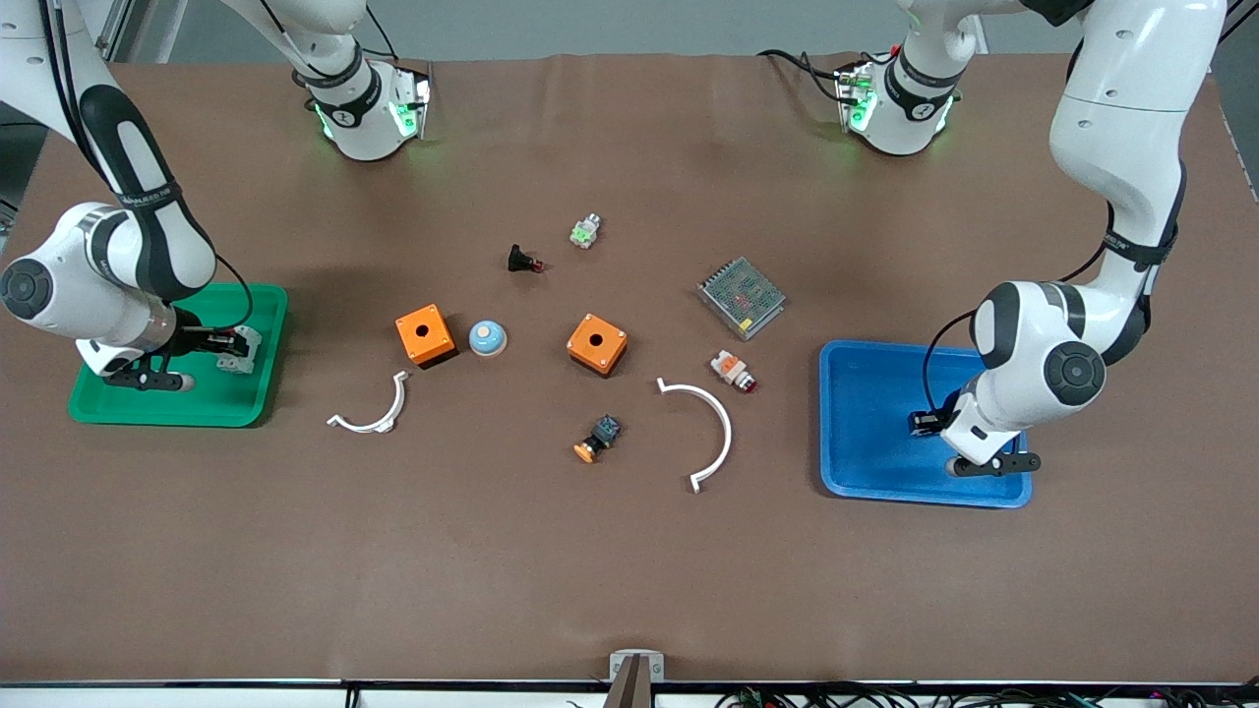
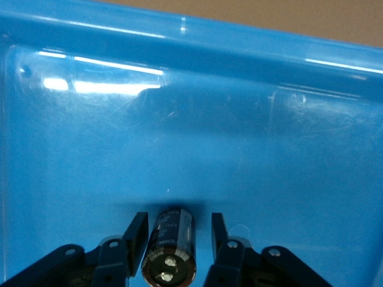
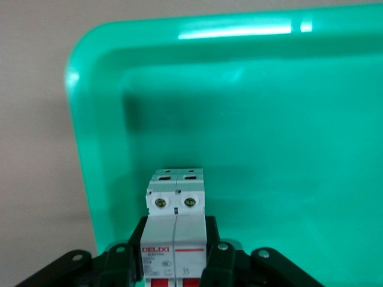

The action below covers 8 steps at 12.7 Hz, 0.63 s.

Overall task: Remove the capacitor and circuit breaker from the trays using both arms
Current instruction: 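Grasp the white breaker with the right gripper while the left gripper grasps the capacitor, then carry the breaker beside the orange box while the left gripper lifts the capacitor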

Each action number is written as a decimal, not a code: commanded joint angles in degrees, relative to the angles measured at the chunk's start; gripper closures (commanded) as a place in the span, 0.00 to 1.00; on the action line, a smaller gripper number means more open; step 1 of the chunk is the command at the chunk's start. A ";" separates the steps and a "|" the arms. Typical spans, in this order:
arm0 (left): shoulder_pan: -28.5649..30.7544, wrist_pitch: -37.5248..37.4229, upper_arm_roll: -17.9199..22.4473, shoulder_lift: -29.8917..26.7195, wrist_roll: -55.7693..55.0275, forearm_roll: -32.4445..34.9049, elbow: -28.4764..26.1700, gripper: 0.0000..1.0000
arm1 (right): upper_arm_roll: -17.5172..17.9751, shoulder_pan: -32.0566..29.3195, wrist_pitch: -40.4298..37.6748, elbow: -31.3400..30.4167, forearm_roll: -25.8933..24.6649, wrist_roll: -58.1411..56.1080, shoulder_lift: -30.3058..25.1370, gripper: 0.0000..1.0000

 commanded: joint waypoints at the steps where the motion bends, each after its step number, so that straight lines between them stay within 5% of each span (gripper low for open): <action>1: 0.29 0.45 -0.12 -0.46 0.09 0.70 -1.11 0.55 | 1.09 4.96 -11.45 8.71 -0.28 0.90 -2.94 0.98; 4: 0.46 0.01 -0.12 -0.81 0.35 0.70 -1.28 0.74 | 1.09 16.36 -22.22 20.51 0.06 17.99 -1.54 0.98; 6: 0.46 -0.78 -0.12 -1.95 0.18 0.79 -0.85 0.92 | 1.18 23.58 -20.40 23.42 2.42 32.74 2.83 0.98; 8: -0.15 -2.96 -0.82 -5.45 -0.52 0.79 -0.75 0.98 | 1.09 29.39 -17.58 27.37 5.68 42.09 8.28 0.98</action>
